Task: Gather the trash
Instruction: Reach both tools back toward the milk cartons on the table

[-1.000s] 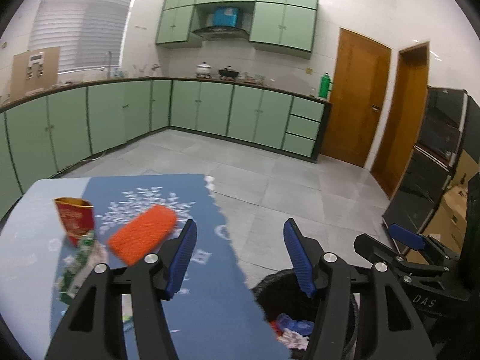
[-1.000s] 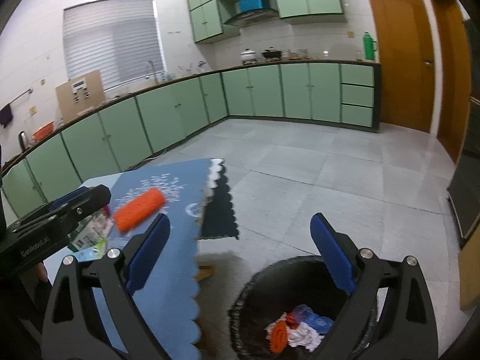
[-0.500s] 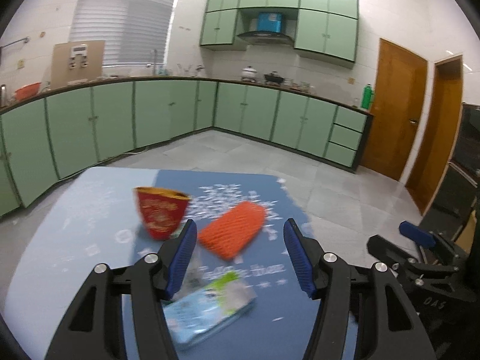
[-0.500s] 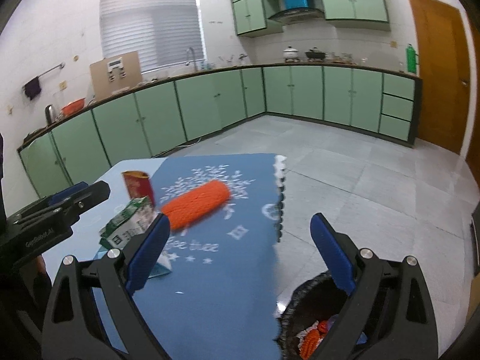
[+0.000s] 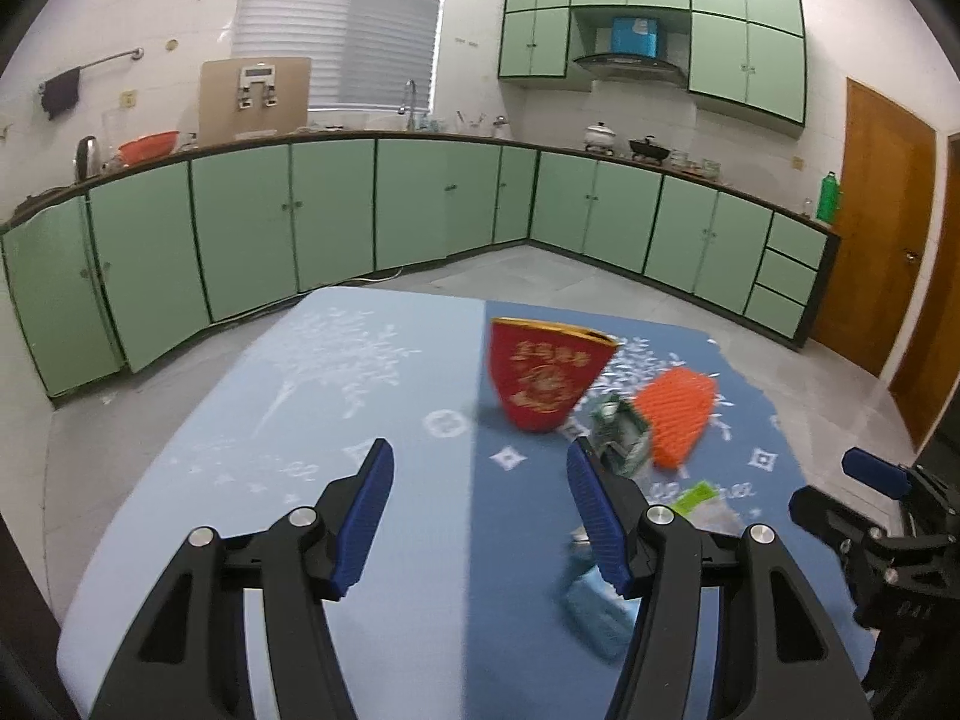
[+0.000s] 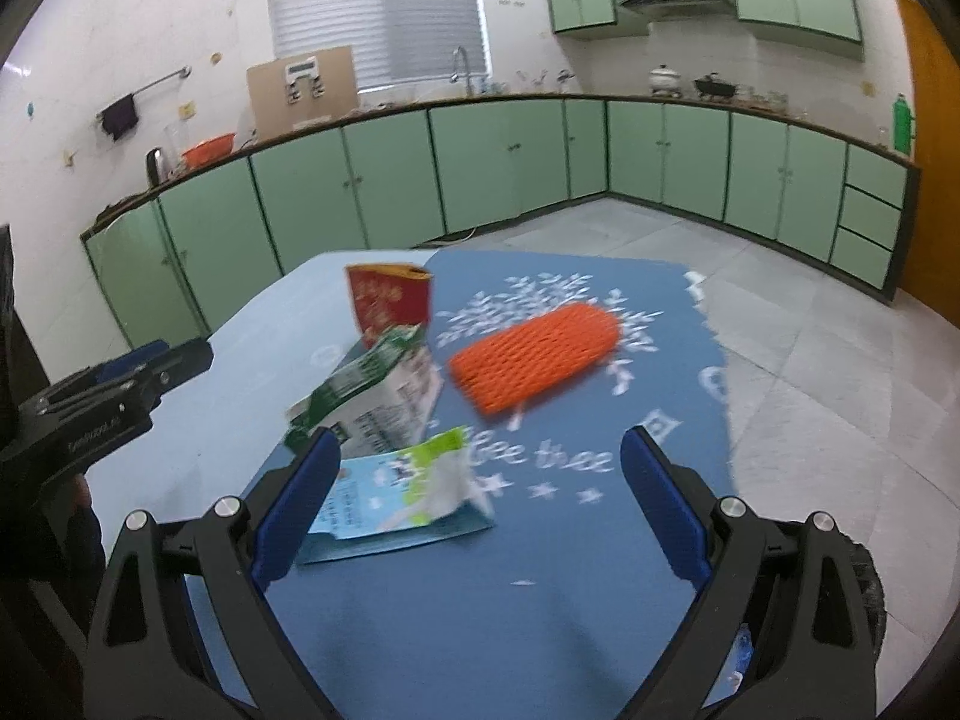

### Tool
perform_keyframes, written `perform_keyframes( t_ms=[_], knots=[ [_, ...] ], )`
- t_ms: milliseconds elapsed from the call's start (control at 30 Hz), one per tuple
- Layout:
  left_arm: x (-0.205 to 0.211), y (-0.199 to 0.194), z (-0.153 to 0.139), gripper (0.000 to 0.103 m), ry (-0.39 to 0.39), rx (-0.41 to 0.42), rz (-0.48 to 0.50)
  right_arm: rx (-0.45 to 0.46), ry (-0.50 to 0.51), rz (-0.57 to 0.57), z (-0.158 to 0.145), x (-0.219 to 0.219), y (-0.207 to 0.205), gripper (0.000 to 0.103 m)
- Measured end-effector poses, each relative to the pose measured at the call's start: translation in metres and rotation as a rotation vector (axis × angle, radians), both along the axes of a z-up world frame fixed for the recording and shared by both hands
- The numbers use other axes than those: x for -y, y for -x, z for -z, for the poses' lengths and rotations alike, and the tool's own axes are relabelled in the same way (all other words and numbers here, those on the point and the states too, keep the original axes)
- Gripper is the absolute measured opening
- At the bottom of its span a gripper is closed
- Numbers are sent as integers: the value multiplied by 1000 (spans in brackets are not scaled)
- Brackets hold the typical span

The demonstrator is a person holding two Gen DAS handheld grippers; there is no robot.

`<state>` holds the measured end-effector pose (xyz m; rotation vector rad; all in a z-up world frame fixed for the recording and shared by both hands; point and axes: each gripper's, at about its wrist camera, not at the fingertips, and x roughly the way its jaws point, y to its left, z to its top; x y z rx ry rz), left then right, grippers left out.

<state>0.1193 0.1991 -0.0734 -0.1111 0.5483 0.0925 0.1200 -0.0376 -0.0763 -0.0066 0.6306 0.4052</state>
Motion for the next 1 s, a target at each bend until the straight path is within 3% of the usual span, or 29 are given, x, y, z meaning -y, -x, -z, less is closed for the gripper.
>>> perform_keyframes(
  t_ms=[433,1000],
  knots=[
    [-28,2,13,59,15,-35,-39,-93,64,-100,30,-55,3,93],
    [-33,-6,21,59,40,-60,-45,-161,141,-118,51,-70,-3,95]
  ],
)
